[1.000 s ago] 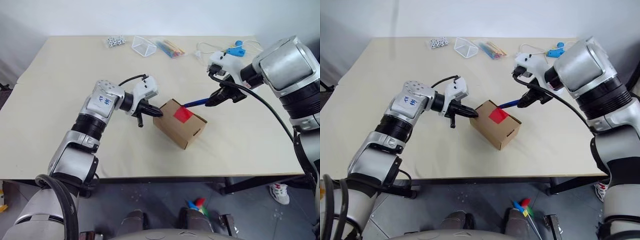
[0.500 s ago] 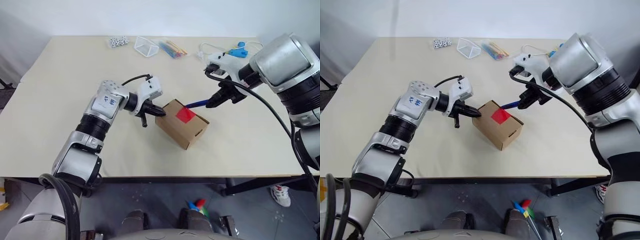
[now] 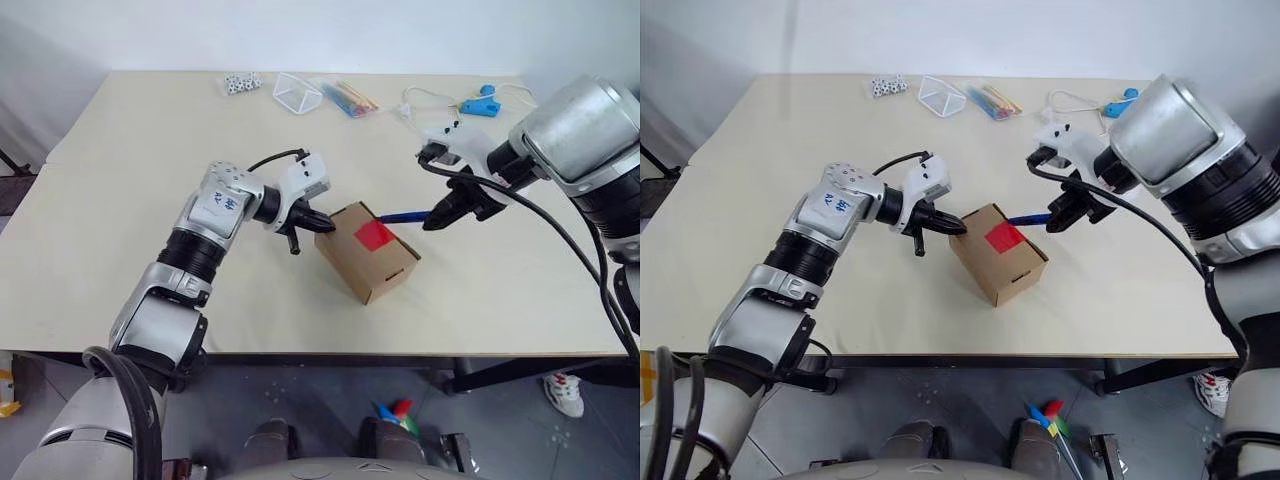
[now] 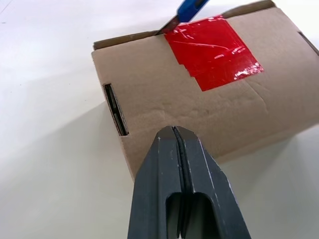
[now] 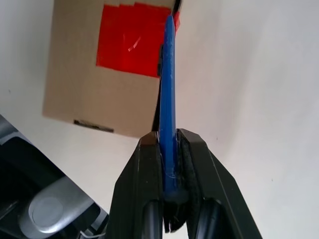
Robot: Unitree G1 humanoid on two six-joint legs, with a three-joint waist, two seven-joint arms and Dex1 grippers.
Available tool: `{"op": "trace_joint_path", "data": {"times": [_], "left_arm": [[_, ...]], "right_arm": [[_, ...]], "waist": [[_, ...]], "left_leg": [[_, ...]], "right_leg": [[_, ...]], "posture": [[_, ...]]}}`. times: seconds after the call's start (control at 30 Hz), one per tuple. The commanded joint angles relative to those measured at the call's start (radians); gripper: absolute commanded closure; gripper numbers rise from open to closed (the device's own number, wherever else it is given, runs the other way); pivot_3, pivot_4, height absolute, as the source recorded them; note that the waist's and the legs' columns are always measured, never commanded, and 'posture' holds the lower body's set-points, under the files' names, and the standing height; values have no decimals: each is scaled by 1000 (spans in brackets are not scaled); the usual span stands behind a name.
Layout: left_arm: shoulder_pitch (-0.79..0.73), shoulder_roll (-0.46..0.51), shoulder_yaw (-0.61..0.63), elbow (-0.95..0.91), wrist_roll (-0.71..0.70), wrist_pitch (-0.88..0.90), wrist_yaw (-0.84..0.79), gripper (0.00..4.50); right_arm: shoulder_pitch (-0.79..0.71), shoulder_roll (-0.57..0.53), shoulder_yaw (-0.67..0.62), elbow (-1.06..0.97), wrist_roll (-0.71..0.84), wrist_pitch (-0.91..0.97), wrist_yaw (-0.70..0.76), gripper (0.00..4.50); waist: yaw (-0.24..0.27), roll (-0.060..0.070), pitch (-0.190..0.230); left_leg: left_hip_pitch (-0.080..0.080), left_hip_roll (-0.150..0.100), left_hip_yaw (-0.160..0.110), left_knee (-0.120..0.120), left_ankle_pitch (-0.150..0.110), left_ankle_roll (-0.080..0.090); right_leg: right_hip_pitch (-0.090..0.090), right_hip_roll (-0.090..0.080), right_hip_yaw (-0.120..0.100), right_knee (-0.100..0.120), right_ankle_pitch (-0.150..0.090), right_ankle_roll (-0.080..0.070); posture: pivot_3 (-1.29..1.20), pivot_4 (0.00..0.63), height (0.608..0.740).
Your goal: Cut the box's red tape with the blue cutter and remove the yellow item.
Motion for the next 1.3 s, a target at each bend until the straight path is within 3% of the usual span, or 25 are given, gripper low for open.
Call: {"op": "trace_joint_path", "data": {"times": [0.03,0.23,0.87,1.3], "left_arm": [[50,-16,-48,42,61,30,43,4500],[54,-38,-67,26,70,34,40,4500],[27,-96,-62,104,115,34,125,4500],[25,-127,-70,128,131,17,166,4500]], "right_arm": [[-5,18,8,1,42,3,-1,4335],[-31,107,-23,88,60,54,-64,4335],[-86,-26,105,-11,278,66,-98,4335],[-136,-56,180,-30,440,66,-126,4335]], "waist": [[0,0,0],[-3,1,-7],[2,1,-7],[3,1,-7]], "left_leg": [[0,0,0,0,0,0],[2,0,0,0,0,0],[0,-1,-5,0,0,0],[0,0,-6,0,0,0]], "right_leg": [[0,0,0,0,0,0],[2,0,0,0,0,0],[2,0,0,-1,0,0],[2,0,0,-2,0,0]], "posture": [[0,150,740],[0,150,740],[0,150,740],[0,150,740]]}}
